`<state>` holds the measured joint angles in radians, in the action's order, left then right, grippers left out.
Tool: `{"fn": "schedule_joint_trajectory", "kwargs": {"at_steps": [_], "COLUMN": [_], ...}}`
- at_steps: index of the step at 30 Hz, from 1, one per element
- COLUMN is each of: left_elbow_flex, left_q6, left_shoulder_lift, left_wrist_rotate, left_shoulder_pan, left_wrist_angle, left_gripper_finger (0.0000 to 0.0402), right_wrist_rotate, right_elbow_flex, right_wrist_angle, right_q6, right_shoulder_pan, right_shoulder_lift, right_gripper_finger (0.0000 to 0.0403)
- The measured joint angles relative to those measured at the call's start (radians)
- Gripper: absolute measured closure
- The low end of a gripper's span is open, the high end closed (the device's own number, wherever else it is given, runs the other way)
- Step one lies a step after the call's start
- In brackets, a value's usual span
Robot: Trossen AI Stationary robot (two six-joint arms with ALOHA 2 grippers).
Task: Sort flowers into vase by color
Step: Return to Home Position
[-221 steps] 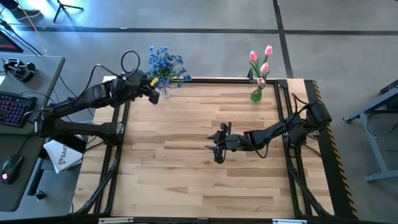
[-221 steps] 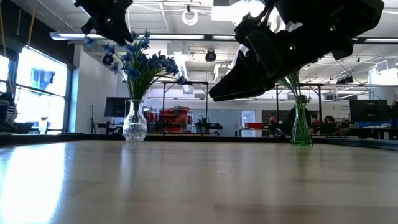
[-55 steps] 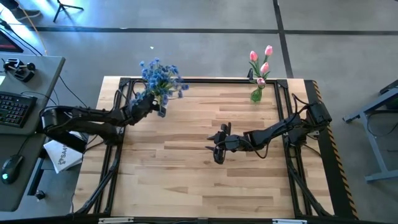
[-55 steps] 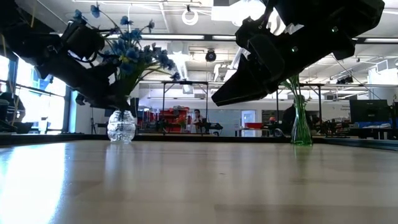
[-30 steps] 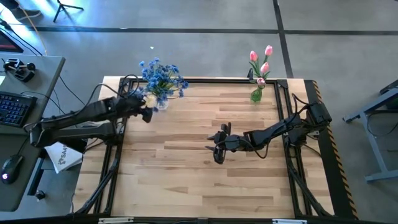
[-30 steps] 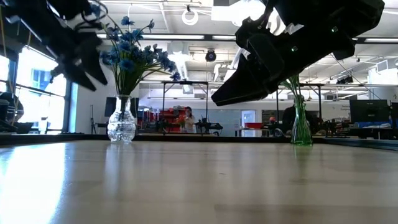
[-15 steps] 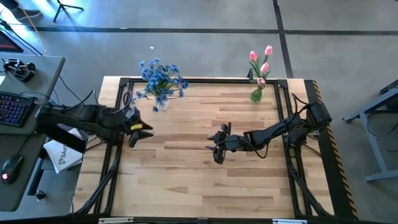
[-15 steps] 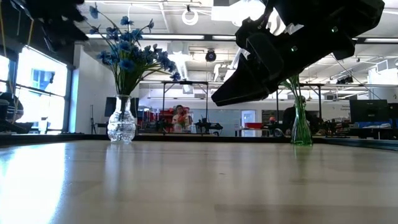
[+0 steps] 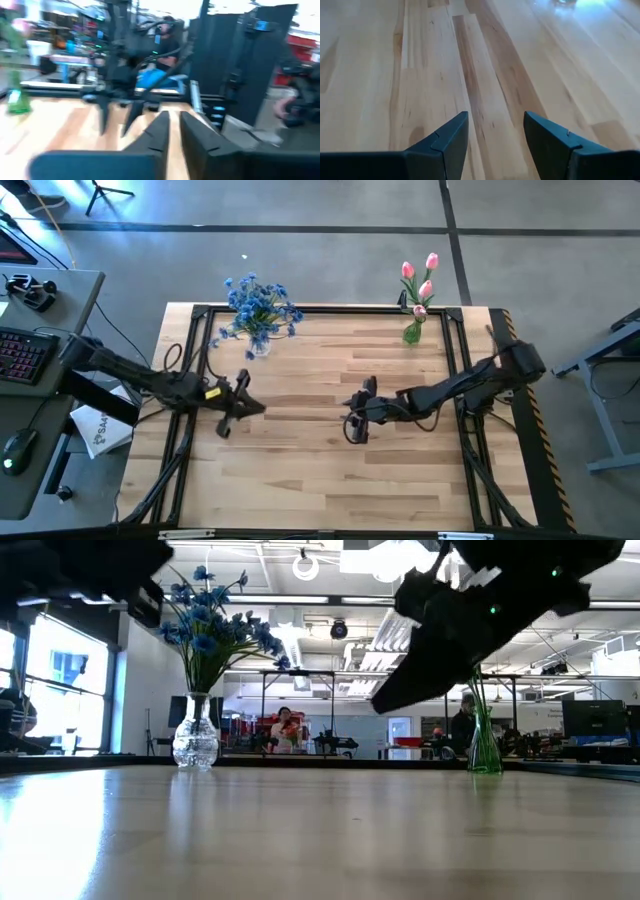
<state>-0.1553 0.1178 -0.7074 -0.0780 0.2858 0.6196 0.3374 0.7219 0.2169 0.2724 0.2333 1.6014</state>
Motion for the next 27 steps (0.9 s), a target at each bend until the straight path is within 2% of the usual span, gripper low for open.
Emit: {"fn": "schedule_joint_trajectory", "kwargs": {"at_steps": [2,4,9,12,20,27], "left_elbow_flex": [0.021,0.032,0.031,0.031,0.031,0.031], "left_q6": [-0.002,-0.02,-0.027,0.019,0.0,-0.043], "left_shoulder_lift": [-0.016,-0.019,0.006,0.058,0.312,0.548], "left_wrist_rotate": [-0.002,0.028,0.25,0.334,0.328,0.278], "left_shoulder_pan": [-0.049,-0.113,-0.308,-0.389,-0.384,-0.351], "left_wrist_angle": [0.043,0.057,0.043,-0.041,-0.298,-0.478], "left_gripper_finger": [0.0392,0.0395,0.04,0.0401,0.0401,0.0401], "right_wrist_rotate": [0.001,-0.001,-0.032,-0.035,-0.006,0.003], "right_elbow_flex": [0.0,-0.011,-0.13,-0.238,-0.465,-0.526], "right_wrist_angle": [-0.059,-0.077,0.035,0.143,0.397,0.453], "right_q6": [0.003,-0.029,-0.064,-0.057,-0.019,0.007], "right_shoulder_pan": [0.008,0.018,0.018,0.031,0.079,0.102], "right_shoulder_lift": [-0.048,-0.097,-0.238,-0.33,-0.551,-0.621], "right_gripper_finger": [0.0215,0.0215,0.0215,0.0215,0.0215,0.0215]}}
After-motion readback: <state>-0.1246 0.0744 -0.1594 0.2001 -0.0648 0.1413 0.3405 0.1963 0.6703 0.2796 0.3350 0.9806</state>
